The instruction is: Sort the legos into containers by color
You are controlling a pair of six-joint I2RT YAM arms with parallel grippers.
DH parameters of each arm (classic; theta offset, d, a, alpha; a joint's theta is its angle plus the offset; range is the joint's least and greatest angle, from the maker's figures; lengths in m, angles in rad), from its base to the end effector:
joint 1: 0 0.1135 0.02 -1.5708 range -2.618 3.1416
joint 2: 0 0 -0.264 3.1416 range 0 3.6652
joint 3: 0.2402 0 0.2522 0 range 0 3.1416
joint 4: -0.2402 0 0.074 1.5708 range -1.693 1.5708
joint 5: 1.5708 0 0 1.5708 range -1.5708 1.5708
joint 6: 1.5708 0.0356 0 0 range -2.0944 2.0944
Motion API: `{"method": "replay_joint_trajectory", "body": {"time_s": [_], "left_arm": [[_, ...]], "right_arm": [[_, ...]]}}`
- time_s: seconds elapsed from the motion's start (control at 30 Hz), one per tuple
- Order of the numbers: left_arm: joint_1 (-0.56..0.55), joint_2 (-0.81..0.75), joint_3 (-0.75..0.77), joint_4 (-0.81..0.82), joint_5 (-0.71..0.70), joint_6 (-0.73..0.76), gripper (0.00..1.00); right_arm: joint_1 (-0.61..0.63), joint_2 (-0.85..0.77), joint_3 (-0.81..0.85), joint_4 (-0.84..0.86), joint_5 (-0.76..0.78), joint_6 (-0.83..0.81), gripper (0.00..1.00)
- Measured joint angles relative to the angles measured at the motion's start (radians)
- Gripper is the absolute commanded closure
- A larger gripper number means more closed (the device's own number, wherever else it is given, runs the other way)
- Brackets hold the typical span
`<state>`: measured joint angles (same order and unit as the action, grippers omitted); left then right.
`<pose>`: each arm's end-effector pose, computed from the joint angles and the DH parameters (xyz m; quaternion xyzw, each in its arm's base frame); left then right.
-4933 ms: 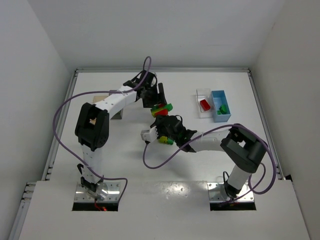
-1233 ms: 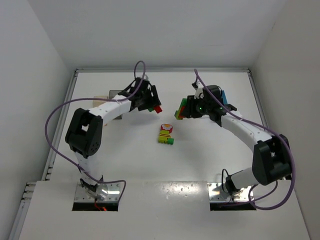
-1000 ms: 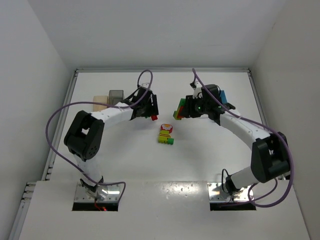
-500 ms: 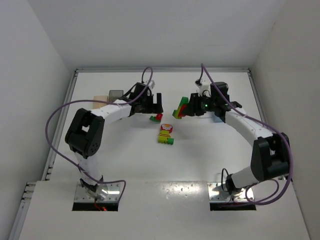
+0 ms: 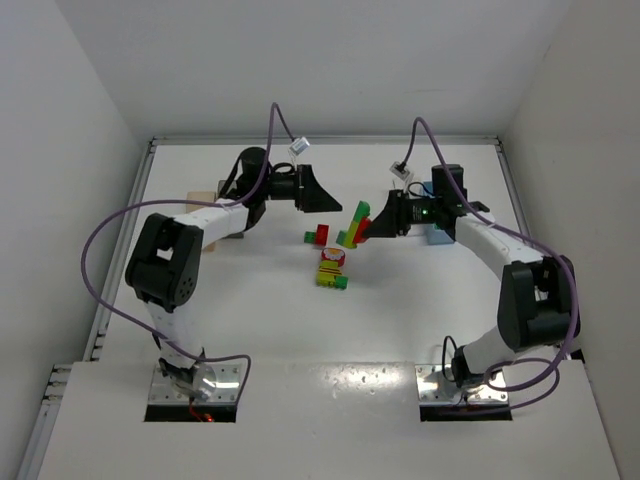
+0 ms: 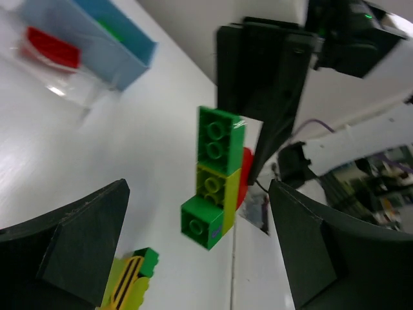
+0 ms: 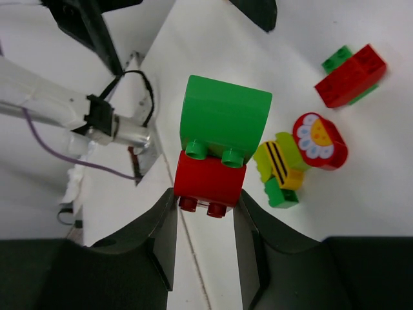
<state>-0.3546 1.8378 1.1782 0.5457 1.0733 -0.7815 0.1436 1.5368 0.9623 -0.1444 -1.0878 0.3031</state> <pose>0.3740 -0.1718 0.2551 0.1968 0.6989 -0.6294 0.2770 0.3096 0.0766 0.2350 -0.1510 0.7938 0.5378 0.2404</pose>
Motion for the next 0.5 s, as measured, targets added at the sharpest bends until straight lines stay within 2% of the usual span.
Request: {"method": "replay_joint_trajectory", "body": {"time_s": [0.1, 0.27, 0.5], "left_arm": [[-0.028, 0.040, 0.026, 0.080, 0.089, -0.056, 0.05], [-0.051, 0.063, 0.027, 0.119, 0.147, -0.098, 0.09], [-0.061, 0.067, 0.027, 0.149, 0.174, -0.121, 0.23]], "right_arm": [[0.001, 0.021, -0.001, 0.024, -0.051, 0.023, 0.97], [0.001, 0.027, -0.001, 0.074, -0.100, 0.080, 0.97], [0.001, 0.028, 0.000, 0.131, -0.125, 0.131, 0.97]]}}
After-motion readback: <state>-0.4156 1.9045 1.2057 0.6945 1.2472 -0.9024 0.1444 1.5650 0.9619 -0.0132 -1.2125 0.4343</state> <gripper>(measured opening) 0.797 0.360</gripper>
